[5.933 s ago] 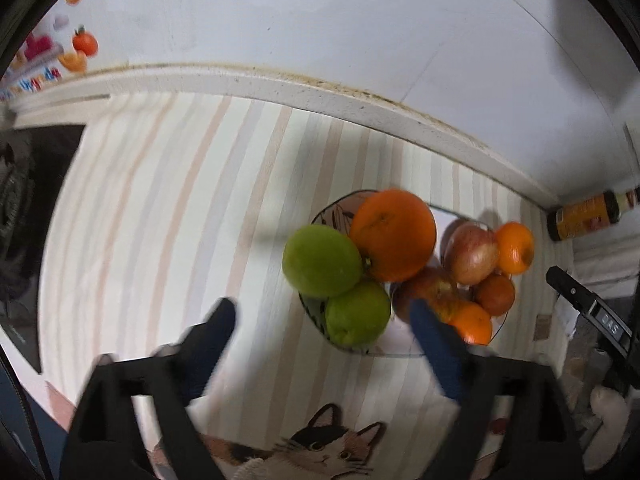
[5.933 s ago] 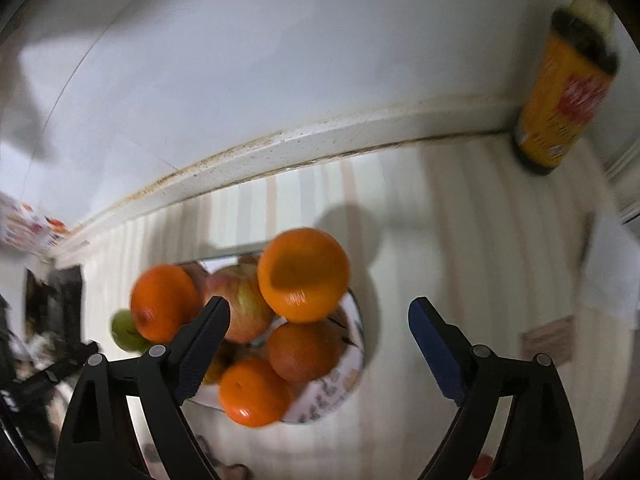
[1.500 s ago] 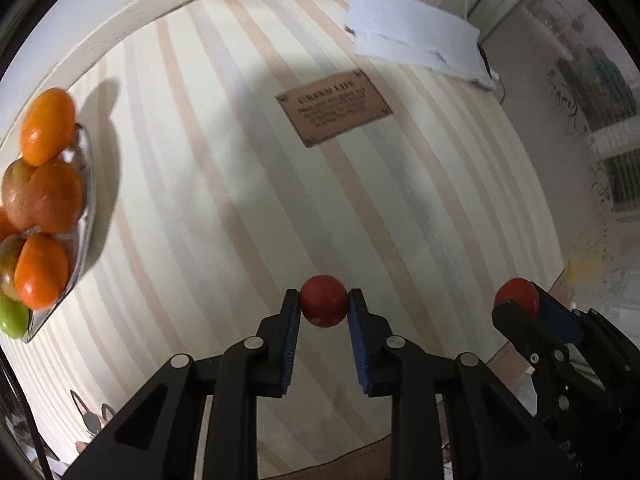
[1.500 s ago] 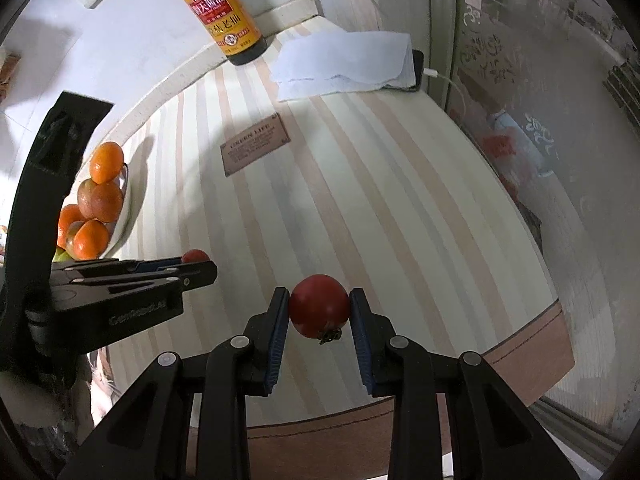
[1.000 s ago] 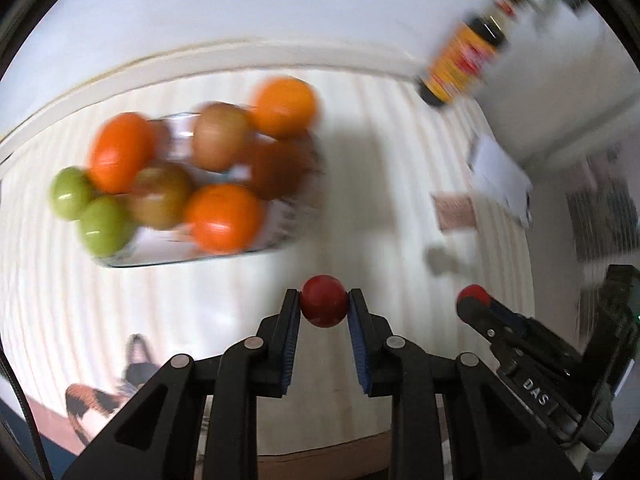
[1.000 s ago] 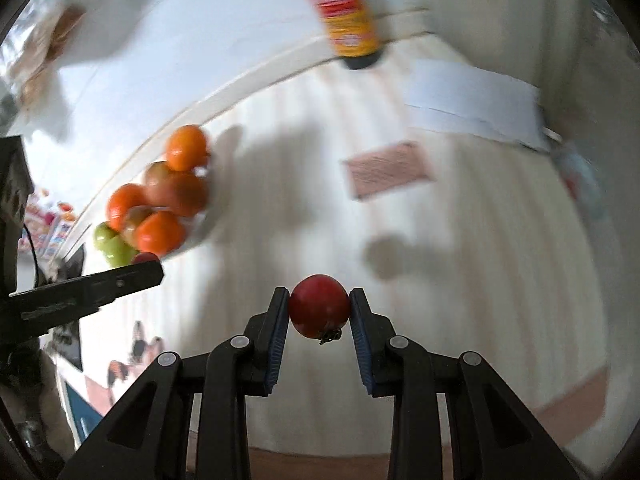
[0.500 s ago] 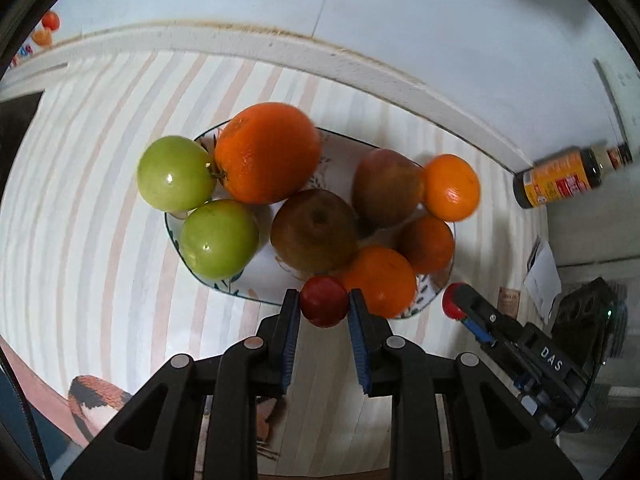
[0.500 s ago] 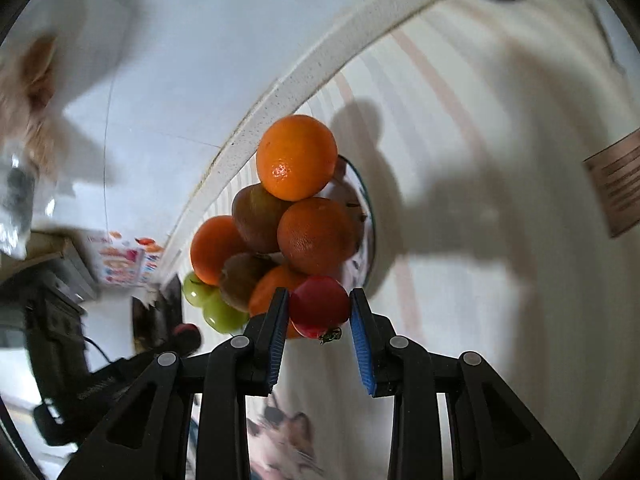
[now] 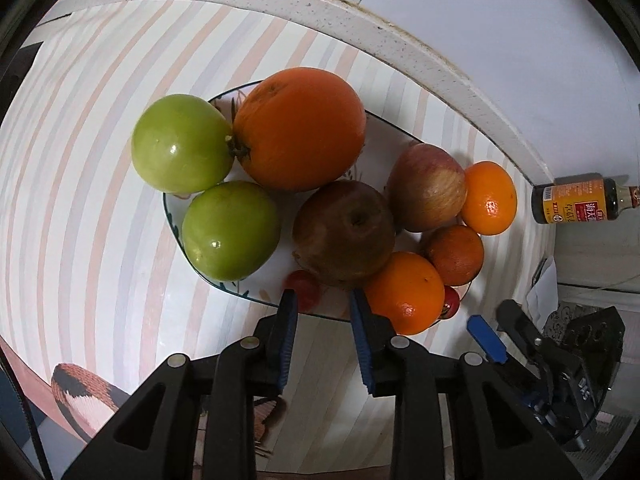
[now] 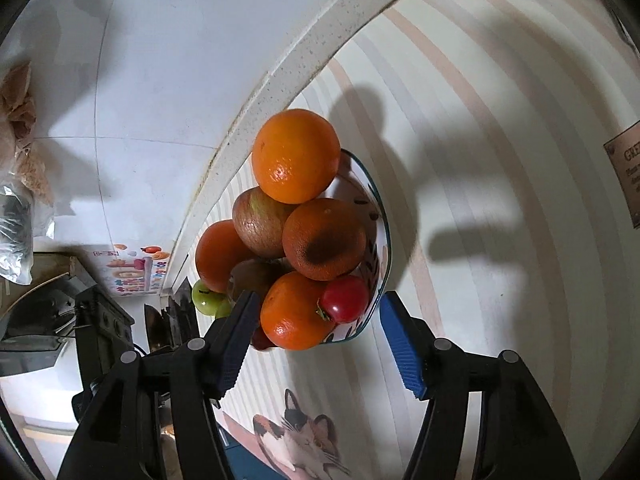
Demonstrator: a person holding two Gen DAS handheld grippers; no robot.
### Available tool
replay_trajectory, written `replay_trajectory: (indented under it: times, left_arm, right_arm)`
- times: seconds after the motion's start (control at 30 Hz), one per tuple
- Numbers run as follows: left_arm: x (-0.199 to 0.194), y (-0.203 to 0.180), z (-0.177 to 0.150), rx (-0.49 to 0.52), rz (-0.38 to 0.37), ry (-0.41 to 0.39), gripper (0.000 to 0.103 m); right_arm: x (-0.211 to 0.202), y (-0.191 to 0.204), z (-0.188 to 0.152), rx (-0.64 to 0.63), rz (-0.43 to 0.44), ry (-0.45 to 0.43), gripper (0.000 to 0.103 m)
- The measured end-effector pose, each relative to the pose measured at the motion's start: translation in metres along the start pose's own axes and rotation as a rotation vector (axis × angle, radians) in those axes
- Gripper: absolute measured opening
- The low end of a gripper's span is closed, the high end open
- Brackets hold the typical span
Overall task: Organize fruits
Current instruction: 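Withdraw both open tools from the plate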
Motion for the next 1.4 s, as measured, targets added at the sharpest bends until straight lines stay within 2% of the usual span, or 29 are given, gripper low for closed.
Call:
replay_trajectory:
  times: [0.03,0.07,0.1,0.13,0.17,0.2,0.33,0.4,0.47,0.57,0.73,1.0,1.23,1.4]
  left_arm:
    - [-0.001,0.001,0.0,0.005,0.011,-0.005,0.033]
    - [-0.003,0.001,0.001,0.015,0.019,-0.018,0.043]
    - [-0.007,0.002,0.0,0.026,0.036,-0.037,0.058]
    - [-0.01,0.004,0.0,0.035,0.051,-0.049,0.068]
    - [-0.015,0.005,-0.001,0.057,0.08,-0.071,0.085]
    - [-0.019,0.006,-0.002,0.074,0.103,-0.088,0.092]
    - [-0.036,0.015,-0.014,0.148,0.245,-0.163,0.093]
    - [-0.042,0.021,-0.021,0.161,0.278,-0.186,0.093]
    - [-0.047,0.025,-0.028,0.159,0.274,-0.191,0.093]
    - [-0.063,0.031,-0.037,0.17,0.276,-0.223,0.093]
    - [-0.107,0.034,-0.063,0.218,0.28,-0.322,0.093]
    - [-0.183,0.045,-0.117,0.295,0.265,-0.484,0.093]
    - [-0.237,0.059,-0.172,0.335,0.198,-0.569,0.093]
    - [-0.267,0.065,-0.213,0.36,0.17,-0.619,0.093]
  right_arm:
    - [-0.002,0.0,0.0,-0.004,-0.014,-0.003,0.078]
    - [-0.004,0.0,0.0,-0.011,-0.025,-0.006,0.08]
    - [-0.007,0.001,0.0,-0.024,-0.041,-0.01,0.08]
    - [-0.01,0.003,0.0,-0.052,-0.078,-0.017,0.082]
    - [-0.014,0.006,-0.001,-0.098,-0.141,-0.028,0.085]
    - [-0.017,0.009,-0.001,-0.136,-0.19,-0.037,0.093]
    - [-0.032,0.032,-0.01,-0.359,-0.451,-0.091,0.094]
    - [-0.038,0.043,-0.016,-0.434,-0.525,-0.116,0.094]
    - [-0.043,0.058,-0.024,-0.491,-0.573,-0.135,0.095]
    - [-0.052,0.076,-0.037,-0.52,-0.588,-0.172,0.095]
    - [-0.072,0.1,-0.063,-0.52,-0.587,-0.219,0.095]
    - [-0.126,0.144,-0.144,-0.564,-0.588,-0.328,0.095]
    - [-0.177,0.176,-0.226,-0.591,-0.592,-0.423,0.095]
    - [-0.212,0.192,-0.271,-0.605,-0.583,-0.477,0.095]
Point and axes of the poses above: each gripper's, at about its wrist camera, not at the fingertips, and x roughly the way its jaws point, y to its left, z to its top, the point moved 6 cm from there along x, roughly the way its jaws point, and after that the axes turned 2 degrees about z, right-handed, at the moved point
